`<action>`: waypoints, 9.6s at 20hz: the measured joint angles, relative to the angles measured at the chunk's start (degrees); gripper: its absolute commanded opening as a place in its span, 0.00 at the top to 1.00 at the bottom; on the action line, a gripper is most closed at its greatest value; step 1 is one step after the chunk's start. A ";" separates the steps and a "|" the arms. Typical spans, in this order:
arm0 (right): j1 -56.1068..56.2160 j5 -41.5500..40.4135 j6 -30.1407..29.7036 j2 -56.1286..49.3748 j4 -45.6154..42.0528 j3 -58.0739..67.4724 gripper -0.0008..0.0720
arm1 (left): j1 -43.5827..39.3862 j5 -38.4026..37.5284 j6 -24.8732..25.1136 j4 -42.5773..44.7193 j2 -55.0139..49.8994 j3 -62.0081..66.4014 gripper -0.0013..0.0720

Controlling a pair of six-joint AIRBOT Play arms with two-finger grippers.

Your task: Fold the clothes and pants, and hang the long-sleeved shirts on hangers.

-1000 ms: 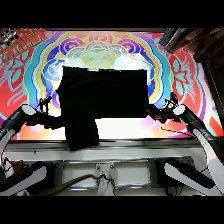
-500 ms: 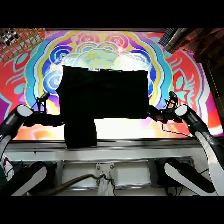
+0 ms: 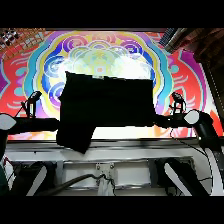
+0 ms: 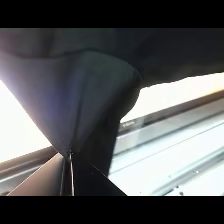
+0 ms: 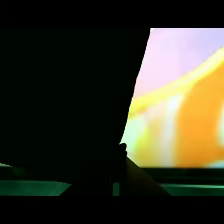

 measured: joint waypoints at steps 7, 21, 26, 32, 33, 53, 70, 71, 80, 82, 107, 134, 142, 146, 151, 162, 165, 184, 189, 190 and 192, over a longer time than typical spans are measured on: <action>-2.27 -0.20 1.05 2.25 -1.81 1.68 0.95 | -2.43 11.96 0.61 -2.73 0.98 0.11 0.98; -4.90 -6.14 -4.57 -35.32 4.61 33.55 0.94 | -5.70 38.64 18.97 -15.54 -34.58 23.23 0.98; -4.87 -7.15 -4.48 -47.04 5.99 42.91 0.47 | -5.86 42.62 19.80 -16.00 -47.17 29.94 0.97; -5.09 -8.76 -4.83 -51.19 7.43 46.38 0.23 | -5.60 43.67 19.98 -19.82 -51.25 31.45 0.50; -5.38 -8.57 -4.98 -51.06 6.47 46.53 0.23 | -5.35 43.15 20.00 -20.35 -51.12 31.52 0.50; -11.65 -6.03 -13.99 -54.47 20.15 41.59 0.23 | -14.53 32.76 16.74 -29.64 -47.45 32.72 0.65; -7.48 2.10 -12.72 -51.54 22.51 48.94 0.94 | -26.67 11.93 2.69 -11.47 -64.35 56.02 0.97; -7.48 3.06 -11.87 -51.25 22.53 50.29 0.94 | -27.69 10.49 1.46 -10.78 -65.85 57.90 0.97; -7.39 12.63 -5.88 -49.83 22.97 60.13 0.94 | -33.40 5.05 -9.73 -10.73 -77.35 68.72 0.97; -7.39 13.46 -5.42 -49.11 23.12 60.94 0.94 | -34.34 4.79 -11.37 -12.76 -79.32 69.79 0.97; -7.39 16.20 -4.46 -46.47 23.74 61.92 0.94 | -37.20 7.87 -16.06 -19.43 -83.84 71.30 0.97; -7.39 15.54 -4.52 -46.47 23.78 61.92 0.94 | -36.54 12.72 -24.44 -15.34 -83.45 71.36 0.98; -7.30 15.52 -4.46 -46.47 24.46 62.93 0.94 | -35.50 9.86 -21.20 -14.60 -81.33 72.04 0.97; -4.92 15.30 -3.52 -46.47 23.71 63.43 0.94 | -28.98 4.90 -14.60 -14.08 -76.17 72.28 0.97; 4.22 11.32 1.29 -46.47 22.49 63.56 0.95 | -17.57 -2.03 -10.56 -3.91 -66.97 70.31 0.97; 32.15 -13.77 10.67 -56.13 23.82 64.04 0.95 | 2.54 0.87 -3.10 3.30 -31.56 28.04 0.97; 36.11 -19.41 11.21 -62.75 27.91 67.95 0.72 | 4.33 3.76 -2.16 3.50 -24.11 19.61 0.97; 25.27 8.33 23.71 -60.22 -5.64 79.43 0.38 | 5.29 5.60 -1.55 -2.14 -18.67 13.97 0.97; 22.34 6.78 24.59 -59.74 -2.64 68.91 0.34 | 5.29 5.60 -1.55 -2.21 -18.67 13.97 0.97; 21.70 5.44 24.35 -59.67 -0.98 66.45 0.34 | 5.29 5.60 -1.55 -2.21 -18.64 13.97 0.97; 20.55 2.60 22.45 -59.65 2.93 62.66 0.34 | 5.29 5.53 -1.55 -2.23 -18.64 13.97 0.97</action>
